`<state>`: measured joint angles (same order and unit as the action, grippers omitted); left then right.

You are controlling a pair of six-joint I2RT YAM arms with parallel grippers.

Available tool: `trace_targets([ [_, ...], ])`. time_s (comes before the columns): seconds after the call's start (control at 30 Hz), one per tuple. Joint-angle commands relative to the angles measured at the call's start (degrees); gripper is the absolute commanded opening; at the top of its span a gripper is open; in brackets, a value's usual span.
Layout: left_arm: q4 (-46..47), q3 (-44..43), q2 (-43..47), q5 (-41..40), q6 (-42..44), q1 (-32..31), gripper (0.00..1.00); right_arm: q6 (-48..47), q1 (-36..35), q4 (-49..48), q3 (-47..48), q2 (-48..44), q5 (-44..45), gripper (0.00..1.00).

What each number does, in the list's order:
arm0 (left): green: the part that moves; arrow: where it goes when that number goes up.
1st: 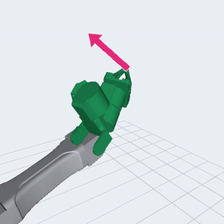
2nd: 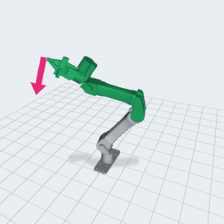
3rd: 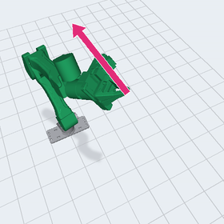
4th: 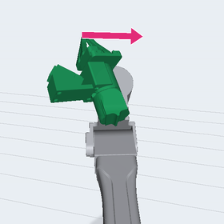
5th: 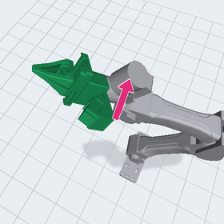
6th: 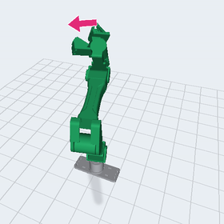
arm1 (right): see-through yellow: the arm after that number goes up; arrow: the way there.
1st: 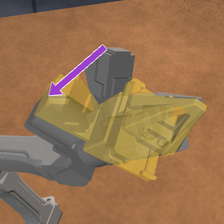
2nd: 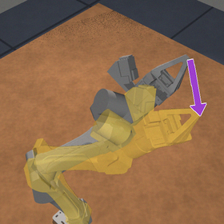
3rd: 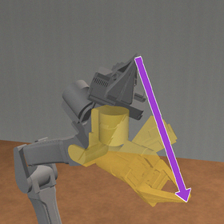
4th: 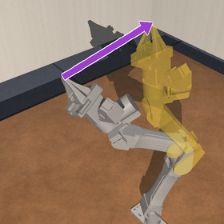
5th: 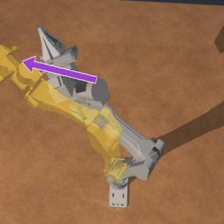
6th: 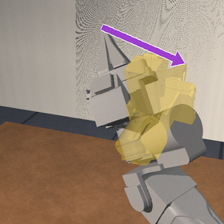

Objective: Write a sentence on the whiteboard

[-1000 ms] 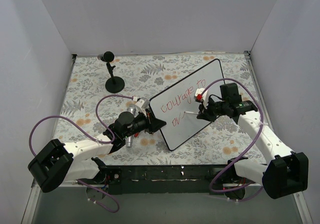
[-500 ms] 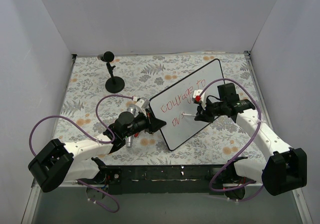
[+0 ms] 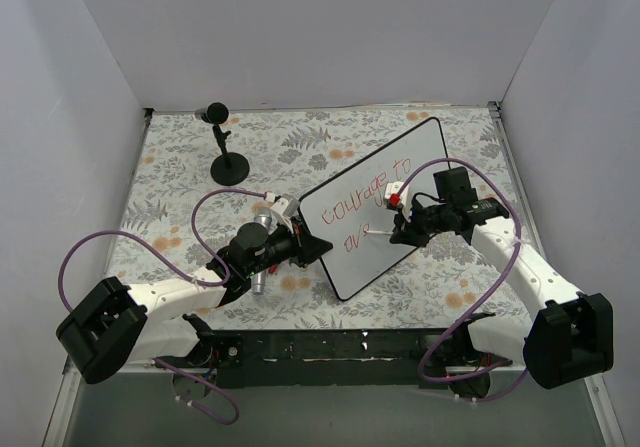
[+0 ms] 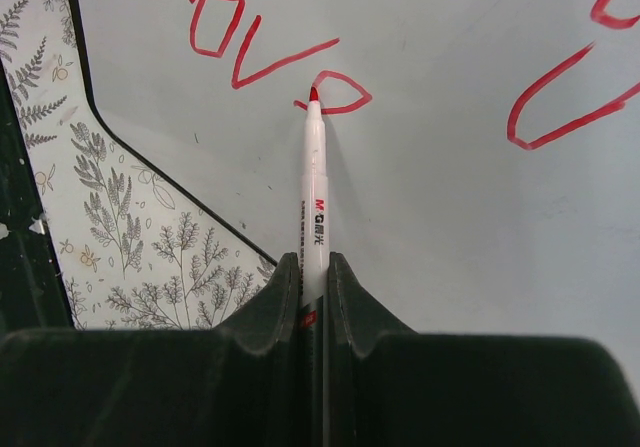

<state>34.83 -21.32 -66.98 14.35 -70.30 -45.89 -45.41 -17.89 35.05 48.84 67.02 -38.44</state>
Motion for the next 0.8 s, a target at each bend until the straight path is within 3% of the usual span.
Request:
trace_targets([
  [0.0, 0.06, -0.12, 0.27, 1.30, 2.27, -0.34, 0.00, -0.82, -0.30, 0.64, -1.11, 0.21, 1.25, 0.01],
  [0.77, -0.11, -0.12, 0.27, 1.38, 2.45, -0.34, 0.00, -1.35, 4.70, 1.60, 2.48, -0.32, 2.84, 0.01],
])
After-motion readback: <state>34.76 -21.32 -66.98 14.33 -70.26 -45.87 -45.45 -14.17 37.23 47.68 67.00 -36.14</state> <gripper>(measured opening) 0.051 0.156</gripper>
